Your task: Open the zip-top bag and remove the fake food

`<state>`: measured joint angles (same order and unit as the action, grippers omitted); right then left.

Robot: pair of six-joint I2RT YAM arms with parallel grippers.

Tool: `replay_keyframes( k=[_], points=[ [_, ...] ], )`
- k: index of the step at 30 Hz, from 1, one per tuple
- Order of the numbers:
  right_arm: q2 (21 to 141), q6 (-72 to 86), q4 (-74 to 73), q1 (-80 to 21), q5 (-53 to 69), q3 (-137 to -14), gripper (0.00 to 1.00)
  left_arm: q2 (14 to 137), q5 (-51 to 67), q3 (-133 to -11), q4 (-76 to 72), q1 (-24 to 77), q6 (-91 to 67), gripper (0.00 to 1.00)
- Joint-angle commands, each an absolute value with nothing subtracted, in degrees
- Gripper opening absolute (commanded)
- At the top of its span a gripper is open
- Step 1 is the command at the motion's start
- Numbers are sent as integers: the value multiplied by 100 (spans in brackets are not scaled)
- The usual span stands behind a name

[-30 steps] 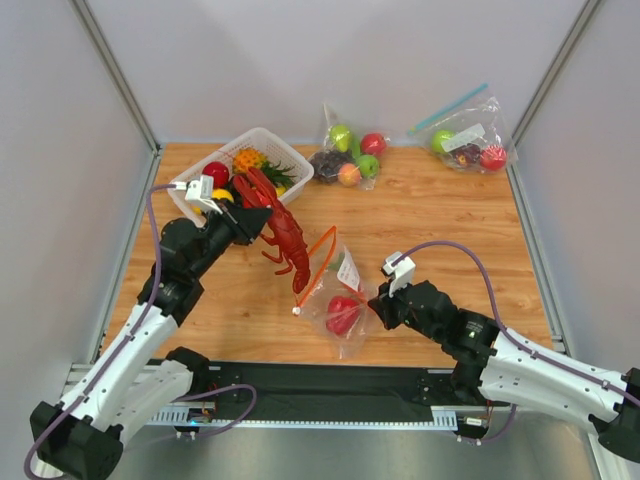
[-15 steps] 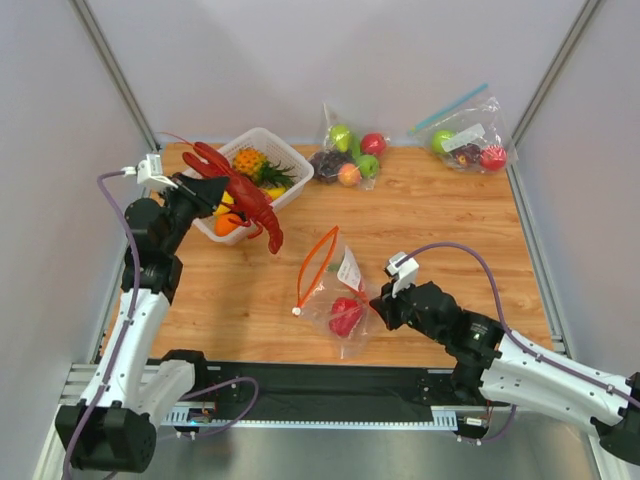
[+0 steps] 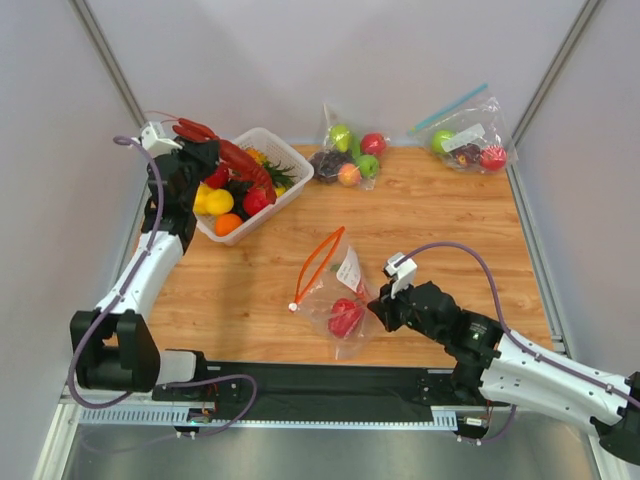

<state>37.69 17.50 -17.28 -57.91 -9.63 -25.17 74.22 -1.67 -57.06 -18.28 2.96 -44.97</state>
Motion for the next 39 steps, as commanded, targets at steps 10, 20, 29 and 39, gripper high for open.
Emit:
replay_keyframes(
  k=[10,20,29,39],
  points=[
    [4131,1951,-1371,-5766,-562,-2514,0,9315,-1256,-7356,-3295,966,-3648,0],
    [4184,1872,-1415,-5757,-545,-2549,0,10441,-1187,-7717,-3498,1143,-3586,0],
    [4184,1828,-1353,-5757,-554,-2522,0,11091,-1020,-8085,-3130,1195,-3357,0],
    [4175,1784,-1397,-5757,-580,-2549,0,11373,-844,-8965,-1354,1178,-3463,37]
  ],
)
